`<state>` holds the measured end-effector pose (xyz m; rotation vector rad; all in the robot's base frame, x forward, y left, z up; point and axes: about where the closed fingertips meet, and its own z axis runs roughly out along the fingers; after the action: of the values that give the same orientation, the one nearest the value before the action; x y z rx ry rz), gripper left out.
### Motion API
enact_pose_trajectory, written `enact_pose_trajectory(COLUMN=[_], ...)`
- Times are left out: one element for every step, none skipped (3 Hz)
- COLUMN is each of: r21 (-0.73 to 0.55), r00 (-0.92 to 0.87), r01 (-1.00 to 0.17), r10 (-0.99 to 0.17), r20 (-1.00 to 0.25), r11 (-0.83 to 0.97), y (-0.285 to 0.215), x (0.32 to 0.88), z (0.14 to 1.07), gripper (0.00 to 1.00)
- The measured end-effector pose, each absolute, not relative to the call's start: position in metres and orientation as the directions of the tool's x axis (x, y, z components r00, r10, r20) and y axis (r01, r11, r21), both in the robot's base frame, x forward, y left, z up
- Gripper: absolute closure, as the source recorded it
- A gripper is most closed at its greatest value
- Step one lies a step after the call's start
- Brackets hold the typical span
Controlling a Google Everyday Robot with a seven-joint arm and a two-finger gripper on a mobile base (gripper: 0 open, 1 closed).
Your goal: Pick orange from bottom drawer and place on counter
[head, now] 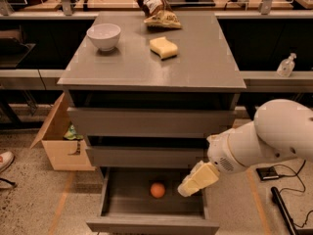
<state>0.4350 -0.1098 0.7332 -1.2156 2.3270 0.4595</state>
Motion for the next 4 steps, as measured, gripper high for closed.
enact_pose_trajectory(r21=[0.076,0.08,0.131,0.189], r00=[-0.495,-0.521,-0.578,-0.632], r01=[-0.833,-0.809,-0.764,-0.725], r10=[-0.675,-0.647,-0.58,-0.53], r20=[-0.546,-0.557,-0.574,-0.566], r11=[0.549,0.583,0.632,0.663], y=[-0.11,-0.105,-0.086,-0.064], x=[0.434,0.432,0.423,0.42], z=[0.734,0.72,0.67,0.608], gripper=[0.0,0.0,0.0,0.0])
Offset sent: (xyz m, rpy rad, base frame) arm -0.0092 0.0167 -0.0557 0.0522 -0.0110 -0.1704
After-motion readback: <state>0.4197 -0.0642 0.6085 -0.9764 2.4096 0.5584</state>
